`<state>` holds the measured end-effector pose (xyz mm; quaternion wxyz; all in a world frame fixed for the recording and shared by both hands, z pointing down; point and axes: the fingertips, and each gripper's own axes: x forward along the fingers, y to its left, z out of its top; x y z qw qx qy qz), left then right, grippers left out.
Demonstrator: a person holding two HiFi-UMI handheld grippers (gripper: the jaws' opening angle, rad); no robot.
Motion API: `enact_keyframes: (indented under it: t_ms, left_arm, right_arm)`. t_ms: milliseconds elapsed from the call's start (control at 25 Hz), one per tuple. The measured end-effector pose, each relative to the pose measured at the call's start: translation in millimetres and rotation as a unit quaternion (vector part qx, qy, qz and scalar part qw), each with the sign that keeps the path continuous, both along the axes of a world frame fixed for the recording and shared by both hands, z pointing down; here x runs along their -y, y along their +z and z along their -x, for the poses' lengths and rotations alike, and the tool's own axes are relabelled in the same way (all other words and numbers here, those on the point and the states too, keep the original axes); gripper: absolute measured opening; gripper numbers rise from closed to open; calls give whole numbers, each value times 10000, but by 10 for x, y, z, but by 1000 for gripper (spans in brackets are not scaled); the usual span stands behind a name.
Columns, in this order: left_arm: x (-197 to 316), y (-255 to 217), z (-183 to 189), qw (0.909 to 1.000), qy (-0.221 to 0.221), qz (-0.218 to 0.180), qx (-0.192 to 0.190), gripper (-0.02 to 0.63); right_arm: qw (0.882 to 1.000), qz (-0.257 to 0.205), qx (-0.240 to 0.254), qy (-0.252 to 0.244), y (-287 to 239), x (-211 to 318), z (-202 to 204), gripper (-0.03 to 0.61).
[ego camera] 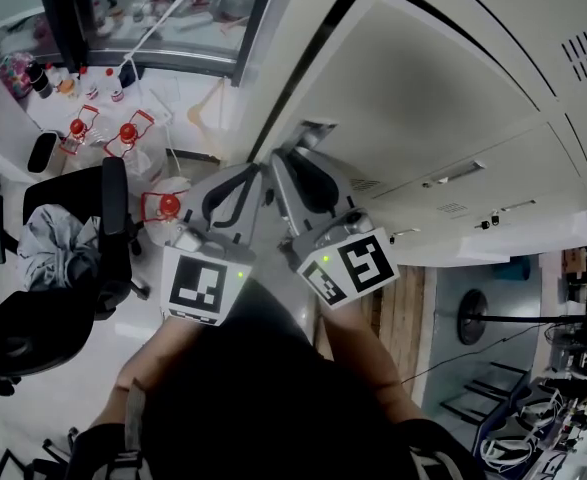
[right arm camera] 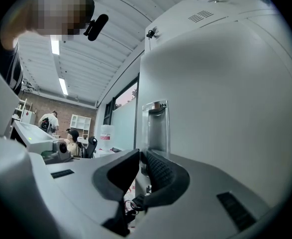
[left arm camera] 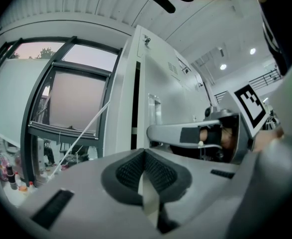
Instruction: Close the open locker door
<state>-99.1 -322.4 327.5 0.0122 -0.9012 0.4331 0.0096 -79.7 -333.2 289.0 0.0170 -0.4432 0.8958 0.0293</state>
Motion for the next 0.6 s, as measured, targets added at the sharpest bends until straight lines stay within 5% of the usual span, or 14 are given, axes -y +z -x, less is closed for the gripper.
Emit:
enact_keyframes:
  t_ms: [600]
  left_arm:
    - [195,51,9,10000,-32,-11,34,2]
  right_arm:
    - [9995,30,16,310,-3,202,-15,46]
